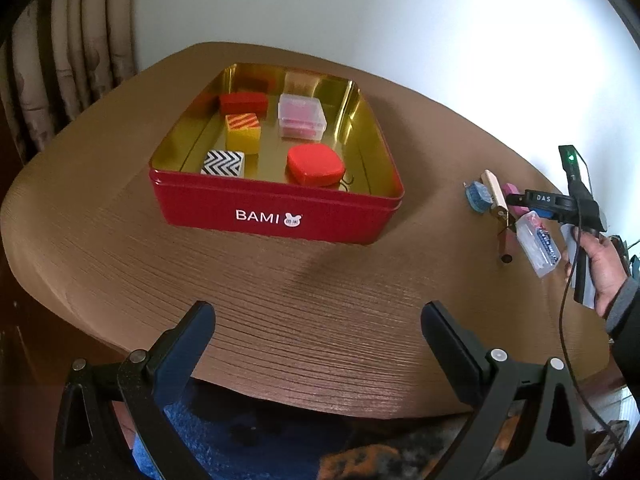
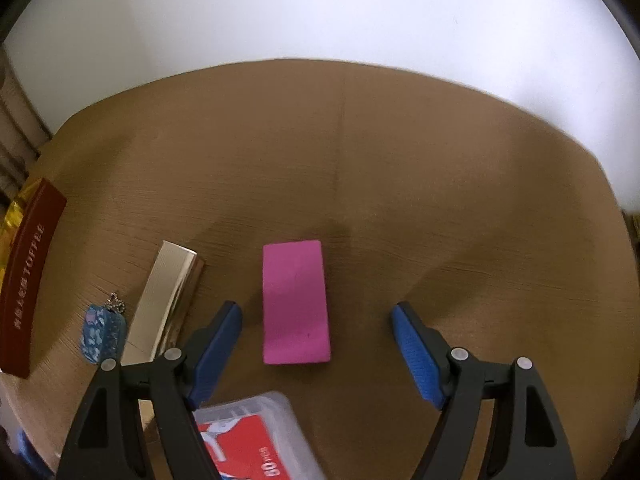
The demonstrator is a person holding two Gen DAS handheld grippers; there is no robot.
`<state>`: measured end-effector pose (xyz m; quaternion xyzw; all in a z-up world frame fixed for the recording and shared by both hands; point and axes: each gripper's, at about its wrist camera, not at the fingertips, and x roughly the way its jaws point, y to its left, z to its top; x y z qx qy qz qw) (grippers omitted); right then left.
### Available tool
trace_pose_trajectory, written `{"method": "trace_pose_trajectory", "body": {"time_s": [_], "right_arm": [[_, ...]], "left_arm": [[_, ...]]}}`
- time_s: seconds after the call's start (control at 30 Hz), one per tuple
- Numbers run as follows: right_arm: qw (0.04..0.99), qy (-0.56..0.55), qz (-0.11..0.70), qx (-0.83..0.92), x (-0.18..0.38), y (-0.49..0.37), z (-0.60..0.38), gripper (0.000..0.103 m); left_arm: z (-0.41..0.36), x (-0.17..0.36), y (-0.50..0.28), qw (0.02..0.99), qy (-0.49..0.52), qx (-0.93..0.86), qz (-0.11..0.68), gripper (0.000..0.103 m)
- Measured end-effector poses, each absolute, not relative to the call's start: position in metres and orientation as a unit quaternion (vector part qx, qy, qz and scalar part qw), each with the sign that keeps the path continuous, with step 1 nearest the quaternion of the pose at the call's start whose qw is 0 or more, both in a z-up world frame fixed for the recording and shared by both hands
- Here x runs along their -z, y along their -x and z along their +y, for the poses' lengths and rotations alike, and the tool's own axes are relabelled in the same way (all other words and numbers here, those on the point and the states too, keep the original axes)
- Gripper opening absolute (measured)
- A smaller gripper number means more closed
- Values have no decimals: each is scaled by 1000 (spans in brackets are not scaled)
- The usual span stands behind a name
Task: Organize rigid objects
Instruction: 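Grasp the pink eraser with the right gripper, then carry the pink eraser over the tin and release it inside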
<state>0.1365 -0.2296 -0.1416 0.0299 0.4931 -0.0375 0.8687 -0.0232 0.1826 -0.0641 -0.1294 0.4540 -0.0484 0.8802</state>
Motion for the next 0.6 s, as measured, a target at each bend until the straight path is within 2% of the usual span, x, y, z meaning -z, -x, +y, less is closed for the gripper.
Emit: {"method": "trace_pose_trajectory", "body": {"time_s": [0.03, 0.07, 0.33, 0.6], "right_arm": [[871, -13, 489, 45, 141, -135, -228, 62], [874, -8, 483, 47, 139, -135, -227, 31], [891, -4, 443, 98, 102, -135, -235, 30], [915, 19, 390, 105, 20, -118, -189, 30]], "left_arm": [[182, 66, 22, 879, 129, 49, 456, 102], [180, 67, 22, 878, 128, 49, 459, 102], [178, 62, 25, 883, 124, 50, 451, 102], [180, 49, 35, 892, 131, 49, 431, 102]]}}
